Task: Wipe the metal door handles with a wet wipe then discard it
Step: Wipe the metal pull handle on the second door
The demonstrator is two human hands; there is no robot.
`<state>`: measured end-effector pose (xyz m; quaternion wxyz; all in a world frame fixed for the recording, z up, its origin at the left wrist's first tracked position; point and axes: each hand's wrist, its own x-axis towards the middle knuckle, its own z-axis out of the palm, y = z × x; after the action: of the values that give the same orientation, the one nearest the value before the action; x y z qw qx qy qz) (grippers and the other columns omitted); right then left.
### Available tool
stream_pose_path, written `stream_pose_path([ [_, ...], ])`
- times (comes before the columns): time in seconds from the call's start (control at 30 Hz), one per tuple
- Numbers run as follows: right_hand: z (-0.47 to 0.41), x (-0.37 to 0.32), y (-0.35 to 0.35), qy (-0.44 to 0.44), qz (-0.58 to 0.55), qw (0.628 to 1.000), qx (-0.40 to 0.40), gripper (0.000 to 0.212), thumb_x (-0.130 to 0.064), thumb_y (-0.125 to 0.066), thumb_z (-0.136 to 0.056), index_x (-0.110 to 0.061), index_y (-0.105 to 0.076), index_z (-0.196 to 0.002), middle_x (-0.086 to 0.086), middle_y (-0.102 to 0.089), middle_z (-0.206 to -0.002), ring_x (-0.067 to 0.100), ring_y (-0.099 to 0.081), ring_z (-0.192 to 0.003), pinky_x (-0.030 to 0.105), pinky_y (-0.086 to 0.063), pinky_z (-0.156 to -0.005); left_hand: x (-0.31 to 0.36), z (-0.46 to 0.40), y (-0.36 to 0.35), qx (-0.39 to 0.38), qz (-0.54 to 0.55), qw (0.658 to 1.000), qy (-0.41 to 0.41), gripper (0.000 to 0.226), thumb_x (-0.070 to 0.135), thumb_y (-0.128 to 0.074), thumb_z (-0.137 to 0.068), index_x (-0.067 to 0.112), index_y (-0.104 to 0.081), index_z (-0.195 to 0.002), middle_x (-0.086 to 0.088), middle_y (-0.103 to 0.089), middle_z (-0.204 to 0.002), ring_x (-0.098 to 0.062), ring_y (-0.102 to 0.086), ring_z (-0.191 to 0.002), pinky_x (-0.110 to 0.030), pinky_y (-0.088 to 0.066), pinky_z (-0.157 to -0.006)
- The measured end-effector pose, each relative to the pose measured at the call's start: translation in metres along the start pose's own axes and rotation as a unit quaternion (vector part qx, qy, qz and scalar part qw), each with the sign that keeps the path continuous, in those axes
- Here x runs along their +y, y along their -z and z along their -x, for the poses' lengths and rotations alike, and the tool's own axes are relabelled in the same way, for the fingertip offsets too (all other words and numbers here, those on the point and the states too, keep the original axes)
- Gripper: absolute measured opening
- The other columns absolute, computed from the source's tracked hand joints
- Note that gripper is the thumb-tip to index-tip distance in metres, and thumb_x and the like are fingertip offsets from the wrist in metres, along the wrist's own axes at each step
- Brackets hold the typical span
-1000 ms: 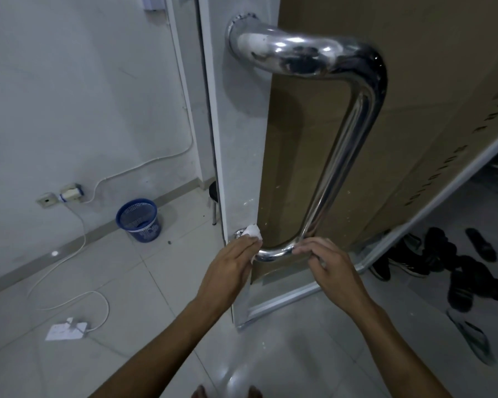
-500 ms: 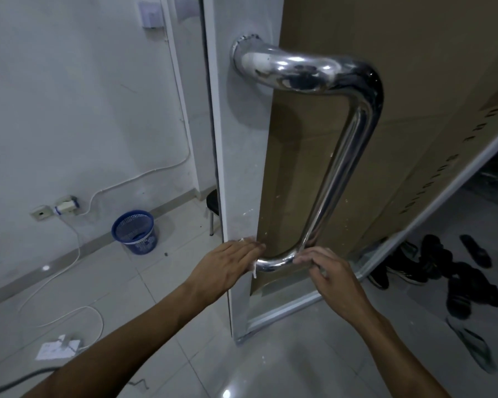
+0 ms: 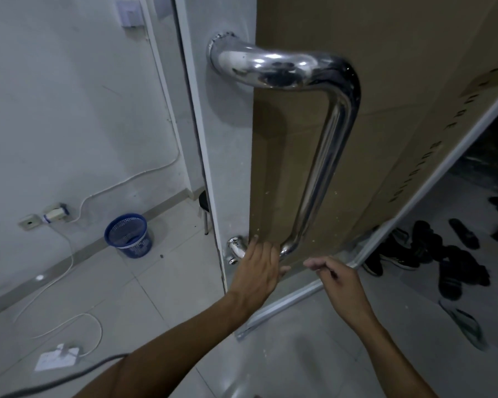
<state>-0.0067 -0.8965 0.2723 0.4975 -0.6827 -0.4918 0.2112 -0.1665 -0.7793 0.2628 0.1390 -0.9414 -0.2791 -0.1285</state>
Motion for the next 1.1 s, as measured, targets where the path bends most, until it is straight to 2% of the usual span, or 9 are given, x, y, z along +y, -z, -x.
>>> stream_pose_path([
  [0.1,-0.001,0.004,-0.004,-0.035,-0.031,0.999,0.015,0.052,0.013,-0.048,-0.09,-0.034,-0.071,-0.087,-0.017,-0.071,-0.096,0.002,-0.065,-0.097,0.013,-0.048,-0.085,-0.015,0.02,-0.006,0.021,-0.001,1.0,-0.007,0.043,0.044,-0.046,-0.097,0.006,-0.056,-0.116,-0.012,-0.063,-0.098,-0.028,-0.061,-0.094,-0.045,-0.04,-0.106],
  [0.23,-0.001,0.006,-0.01,-0.055,-0.055,0.997,0.025,0.05,0.013,-0.046,-0.09,-0.03,-0.072,-0.085,-0.014,-0.073,-0.096,0.004,-0.066,-0.096,0.022,-0.051,-0.086,-0.049,0.039,-0.017,0.027,-0.039,0.998,-0.028,0.045,0.043,-0.048,-0.096,0.005,-0.053,-0.118,-0.021,-0.06,-0.118,-0.036,-0.055,-0.118,-0.05,-0.029,-0.113],
  [0.37,0.001,0.01,-0.01,-0.076,-0.05,0.996,0.025,0.051,0.009,-0.047,-0.092,-0.035,-0.073,-0.085,-0.013,-0.072,-0.095,0.01,-0.067,-0.09,0.029,-0.052,-0.081,-0.027,0.032,-0.016,0.023,0.015,0.999,0.028,0.054,0.052,-0.057,-0.089,0.004,-0.051,-0.114,-0.019,-0.062,-0.111,-0.036,-0.059,-0.111,-0.047,-0.026,-0.111],
  [0.57,0.002,0.016,-0.001,-0.107,-0.068,0.991,0.043,0.047,0.01,-0.045,-0.092,-0.028,-0.072,-0.086,-0.007,-0.073,-0.092,0.012,-0.067,-0.092,0.034,-0.052,-0.087,0.028,0.006,0.006,-0.021,0.061,0.989,0.135,0.072,0.063,-0.026,-0.095,0.002,-0.058,-0.116,-0.014,-0.06,-0.097,-0.033,-0.057,-0.095,-0.051,-0.03,-0.113],
  [0.73,-0.002,0.013,0.006,-0.125,-0.098,0.985,0.068,0.045,0.011,-0.04,-0.092,-0.02,-0.072,-0.085,-0.005,-0.074,-0.088,0.01,-0.068,-0.086,0.02,-0.052,-0.079,0.052,-0.019,0.026,-0.05,0.159,0.961,0.223,0.098,0.071,0.003,-0.09,-0.001,-0.055,-0.123,-0.016,-0.062,-0.109,-0.032,-0.057,-0.108,-0.049,-0.017,-0.119],
  [0.87,-0.003,0.012,0.01,-0.141,-0.126,0.977,0.101,0.043,0.009,-0.04,-0.094,-0.017,-0.072,-0.085,-0.006,-0.074,-0.085,0.007,-0.067,-0.081,0.015,-0.052,-0.075,0.06,-0.039,0.029,0.014,0.242,0.928,0.283,0.071,0.066,-0.03,-0.09,0.001,-0.059,-0.098,-0.012,-0.065,-0.089,-0.027,-0.063,-0.091,-0.041,-0.026,-0.117],
  [1.0,0.0,0.012,0.006,-0.161,-0.156,0.967,0.121,0.041,0.009,-0.041,-0.094,-0.016,-0.072,-0.082,-0.004,-0.073,-0.082,0.006,-0.066,-0.078,0.018,-0.053,-0.075,0.049,-0.053,0.032,-0.061,0.305,0.908,0.281,0.058,0.054,-0.058,-0.077,0.002,-0.056,-0.103,-0.01,-0.065,-0.093,-0.025,-0.062,-0.091,-0.034,-0.039,-0.104],
  [1.07,0.002,0.011,0.002,-0.173,-0.167,0.962,0.126,0.04,0.008,-0.041,-0.094,-0.015,-0.072,-0.081,-0.003,-0.073,-0.081,0.007,-0.065,-0.076,0.018,-0.052,-0.074,0.042,-0.058,0.033,-0.084,0.397,0.869,0.284,0.05,0.046,-0.066,-0.074,0.008,-0.054,-0.104,-0.007,-0.064,-0.097,-0.024,-0.061,-0.093,-0.033,-0.049,-0.084],
  [1.1,0.002,0.01,-0.001,-0.177,-0.174,0.96,0.127,0.04,0.008,-0.042,-0.094,-0.014,-0.072,-0.08,-0.003,-0.073,-0.081,0.007,-0.065,-0.076,0.017,-0.052,-0.073,0.037,-0.06,0.037,-0.093,0.473,0.828,0.287,0.044,0.043,-0.067,-0.073,0.015,-0.051,-0.104,-0.002,-0.064,-0.098,-0.02,-0.062,-0.094,-0.029,-0.05,-0.077],
])
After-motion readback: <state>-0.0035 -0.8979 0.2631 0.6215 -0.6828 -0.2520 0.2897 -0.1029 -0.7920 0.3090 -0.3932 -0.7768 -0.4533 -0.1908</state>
